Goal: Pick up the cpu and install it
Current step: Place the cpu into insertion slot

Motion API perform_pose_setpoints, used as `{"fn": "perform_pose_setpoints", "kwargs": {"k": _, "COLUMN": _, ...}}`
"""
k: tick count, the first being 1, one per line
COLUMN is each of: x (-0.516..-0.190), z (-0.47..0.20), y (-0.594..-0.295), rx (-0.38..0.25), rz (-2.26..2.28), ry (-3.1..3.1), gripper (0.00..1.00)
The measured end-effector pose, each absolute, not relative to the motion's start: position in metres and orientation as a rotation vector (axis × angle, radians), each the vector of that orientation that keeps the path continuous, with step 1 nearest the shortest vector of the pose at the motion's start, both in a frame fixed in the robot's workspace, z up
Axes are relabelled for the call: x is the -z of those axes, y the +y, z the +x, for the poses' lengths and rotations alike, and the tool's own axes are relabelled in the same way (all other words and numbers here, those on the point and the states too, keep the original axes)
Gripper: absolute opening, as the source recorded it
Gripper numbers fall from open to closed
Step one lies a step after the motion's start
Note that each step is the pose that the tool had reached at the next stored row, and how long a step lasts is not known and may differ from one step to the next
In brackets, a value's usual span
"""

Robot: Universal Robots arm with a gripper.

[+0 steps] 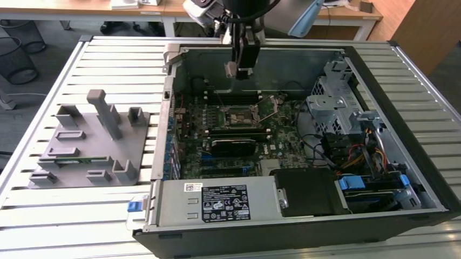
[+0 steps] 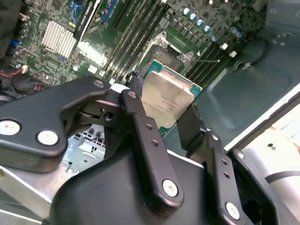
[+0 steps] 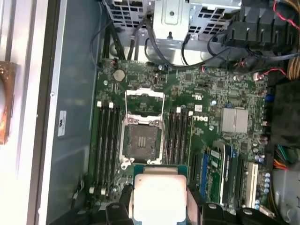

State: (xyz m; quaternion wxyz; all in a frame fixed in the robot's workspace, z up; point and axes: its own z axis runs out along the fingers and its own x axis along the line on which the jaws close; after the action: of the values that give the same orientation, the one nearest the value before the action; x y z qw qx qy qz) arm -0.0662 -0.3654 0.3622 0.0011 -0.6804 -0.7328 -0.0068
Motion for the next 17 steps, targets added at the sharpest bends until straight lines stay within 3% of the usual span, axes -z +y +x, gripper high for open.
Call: {"fn": "perform_pose_setpoints", "kwargs": {"k": 17, "x": -0.35, "z": -0.056, "y": -0.365, "rx": 0.017, "rz": -2.138, "ry": -2.305, "gripper": 0.54}}
